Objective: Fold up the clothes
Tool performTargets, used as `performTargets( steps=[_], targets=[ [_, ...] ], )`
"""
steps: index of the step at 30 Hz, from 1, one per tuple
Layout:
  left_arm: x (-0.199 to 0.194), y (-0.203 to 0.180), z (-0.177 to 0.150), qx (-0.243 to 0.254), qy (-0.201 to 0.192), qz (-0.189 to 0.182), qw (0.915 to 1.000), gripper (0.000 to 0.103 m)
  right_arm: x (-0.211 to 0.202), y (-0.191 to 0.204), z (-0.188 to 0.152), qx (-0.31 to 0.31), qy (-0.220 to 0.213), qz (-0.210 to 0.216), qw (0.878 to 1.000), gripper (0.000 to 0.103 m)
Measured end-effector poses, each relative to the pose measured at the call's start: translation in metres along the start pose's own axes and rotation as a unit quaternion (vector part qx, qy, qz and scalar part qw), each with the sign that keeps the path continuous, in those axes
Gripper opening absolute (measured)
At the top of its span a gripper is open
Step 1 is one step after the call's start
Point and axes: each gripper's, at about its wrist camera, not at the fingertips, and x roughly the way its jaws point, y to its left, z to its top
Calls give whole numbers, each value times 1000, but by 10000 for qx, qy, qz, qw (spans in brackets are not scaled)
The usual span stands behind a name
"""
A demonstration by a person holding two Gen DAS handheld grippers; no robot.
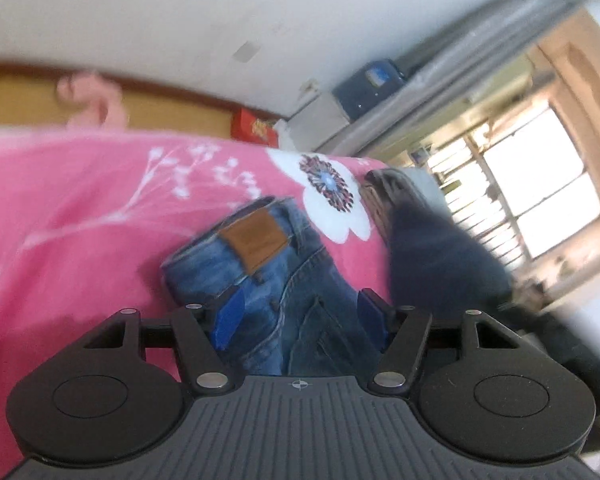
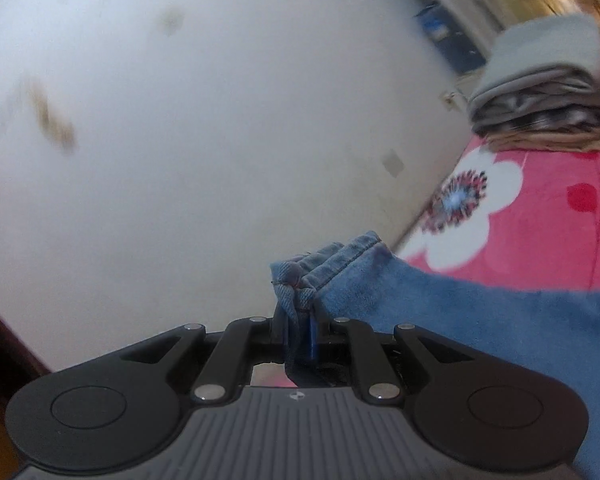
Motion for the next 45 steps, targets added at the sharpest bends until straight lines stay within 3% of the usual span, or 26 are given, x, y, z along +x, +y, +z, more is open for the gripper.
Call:
performTargets(
  steps=[4, 10, 14, 18, 20, 22, 23, 26, 29, 32, 35, 39, 42, 43, 45],
  targets=[
    [-6, 19, 0, -585, 67, -123, 9982, 63, 45, 17, -46, -939, 632, -530, 9922, 11],
    [-15, 30, 11, -1012, -142, -417, 9939, 63, 41, 48, -52, -1617, 169, -772, 9837, 12],
    [-17, 34, 16, -1002, -248, -313, 9942, 63, 55, 67, -59, -2289, 49, -888, 9694, 12],
    [-19, 38, 17, -997, -300, -117, 9945, 63, 94, 63, -80, -2443, 768, -946, 9620, 19],
    [-20, 38, 17, -939, -328, -37, 9950, 63, 93, 66, -78, -2298, 788, -766, 9670, 36],
    [-22, 36, 18, -868, -359, 3, 9956, 63, 86, 66, -72, -1988, 795, -366, 9761, 61],
    [-23, 35, 19, -833, -381, 12, 9958, 63, 81, 65, -69, -1802, 787, -171, 9803, 65],
    [-29, 27, 22, -630, -518, 13, 9967, 63, 60, 52, -61, -1188, 838, 168, 9892, 66],
    [-29, 8, 23, -96, -654, 101, 9978, 63, 13, 14, -55, -3, 819, 494, 9954, 66],
    [-22, -17, 19, 566, -658, 202, 9960, 63, -45, -33, -59, 1268, 734, 765, 9862, 65],
    [-5, -47, 6, 1243, -431, 92, 9913, 63, -101, -68, -64, 2059, 611, 503, 9754, 61],
    [25, -77, -16, 2109, -2, 145, 9774, 63, -168, -100, -61, 2352, 228, -258, 9713, 45],
    [51, -74, -23, 2329, 227, 879, 9683, 62, -203, -117, -51, 2136, -160, -949, 9722, 39],
    [60, -70, -24, 2339, 299, 1200, 9644, 55, -209, -124, -47, 2116, -246, -1137, 9704, 36],
    [65, -61, -23, 2323, 311, 1410, 9619, 53, -219, -137, -43, 2052, -358, -1525, 9661, 35]
  ],
)
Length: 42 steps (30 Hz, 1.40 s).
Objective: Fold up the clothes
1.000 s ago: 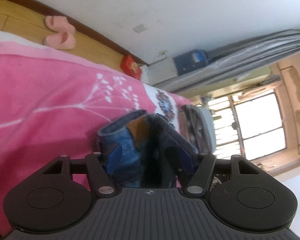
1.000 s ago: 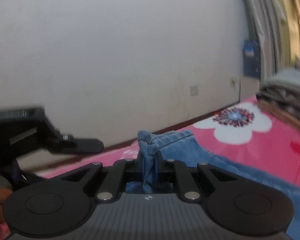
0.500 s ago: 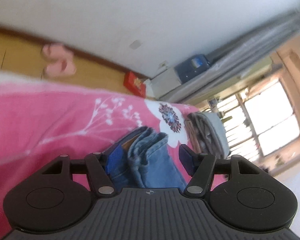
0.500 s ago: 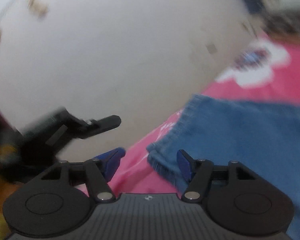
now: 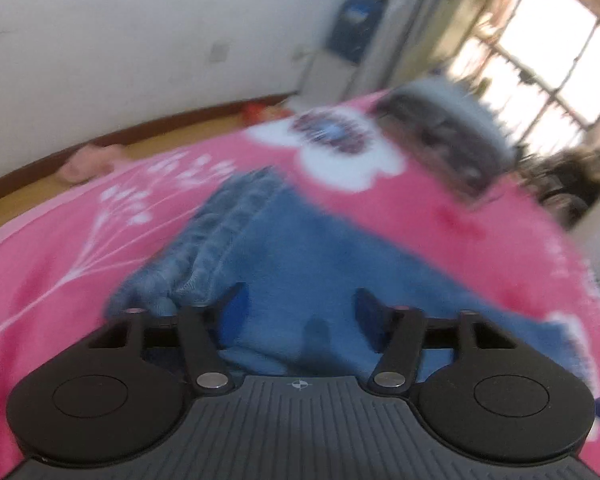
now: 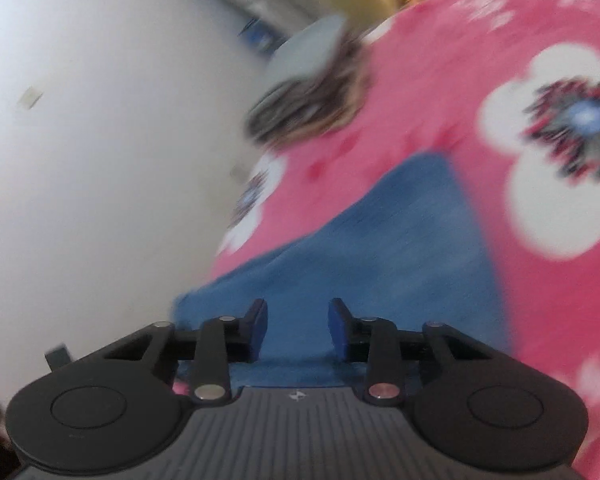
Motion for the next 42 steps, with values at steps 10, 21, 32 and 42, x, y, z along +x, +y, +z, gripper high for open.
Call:
performTargets(
  steps=[10, 21, 32, 42],
  targets=[
    [-3, -2, -2, 142, -86, 46, 9999, 53, 11, -2, 24, -318, -79, -1174, 9925, 8],
    [-2, 3, -2, 59, -112, -7, 9999, 51, 73, -36, 50, -543, -294, -1810, 9816, 0],
    [0, 5, -2, 9, -125, -38, 9999, 51, 84, -89, 70, 949, -824, -835, 9886, 0],
    [2, 7, -2, 20, -135, -66, 9999, 51, 36, -47, 40, 173, -64, -1014, 9947, 6]
  ],
)
